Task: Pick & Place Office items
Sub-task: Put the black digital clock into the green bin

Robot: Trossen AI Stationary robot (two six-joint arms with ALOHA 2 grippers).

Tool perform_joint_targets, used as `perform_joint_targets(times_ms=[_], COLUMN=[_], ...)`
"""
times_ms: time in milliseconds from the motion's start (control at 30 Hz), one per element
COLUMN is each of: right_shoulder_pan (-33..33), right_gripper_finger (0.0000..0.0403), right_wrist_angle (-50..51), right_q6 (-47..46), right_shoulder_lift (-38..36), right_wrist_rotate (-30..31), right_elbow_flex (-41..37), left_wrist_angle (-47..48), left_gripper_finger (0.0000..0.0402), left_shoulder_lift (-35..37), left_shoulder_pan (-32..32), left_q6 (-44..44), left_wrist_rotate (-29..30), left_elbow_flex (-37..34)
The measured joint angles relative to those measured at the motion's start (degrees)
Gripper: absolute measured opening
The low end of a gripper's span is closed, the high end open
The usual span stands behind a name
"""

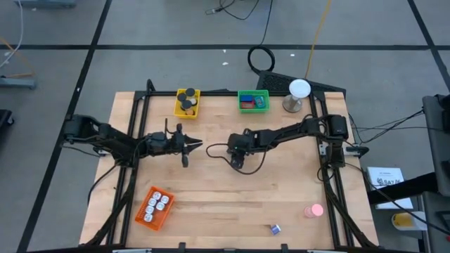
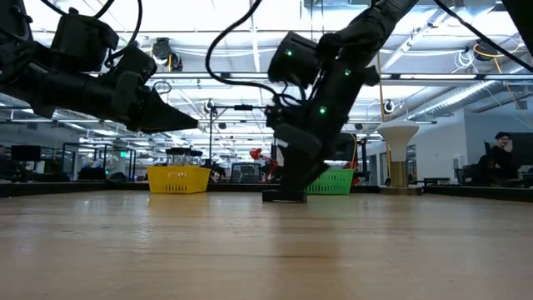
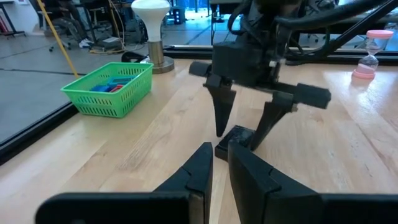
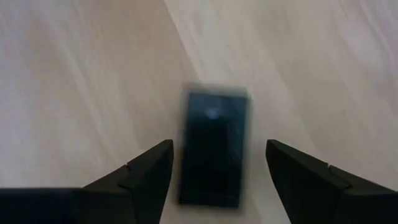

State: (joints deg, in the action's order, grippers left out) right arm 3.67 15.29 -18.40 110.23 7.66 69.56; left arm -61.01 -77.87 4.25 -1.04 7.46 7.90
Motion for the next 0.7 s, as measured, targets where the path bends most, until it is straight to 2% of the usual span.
perform_joint_targets(times_ms=[133,333,467,600,700], right_shoulder_pan=[0.1,1.5,3.3,7.1,11.4], right_gripper_finger=[0.0216,0.0147,0.0146,0.0149,0.0160], right_wrist_angle=[-1.0,0.0,1.1,4.9,7.9], right_q6=[0.7,0.9,0.7,-1.4,-3.5], right_shoulder_lift=[0.3,0.3,-2.1,-8.7,-14.5], right_wrist_rotate=[-0.2,-0.3,-0.4,0.1,4.3], right_elbow_flex=[0.0,0.1,0.0,0.0,0.0], left_wrist_angle=[0.0,0.0,0.0,0.0,0.0], left_gripper_finger=[0.0049,0.0049,0.0049,0.0049,0.0049], left_shoulder_lift=[0.0,0.0,0.0,0.0,0.0], left_shoulder_pan=[0.0,0.0,0.0,0.0,0.0], left_q6=[0.0,0.0,0.0,0.0,0.0], left_wrist_rotate=[0.0,0.0,0.0,0.0,0.0], left_elbow_flex=[0.0,0.0,0.0,0.0,0.0])
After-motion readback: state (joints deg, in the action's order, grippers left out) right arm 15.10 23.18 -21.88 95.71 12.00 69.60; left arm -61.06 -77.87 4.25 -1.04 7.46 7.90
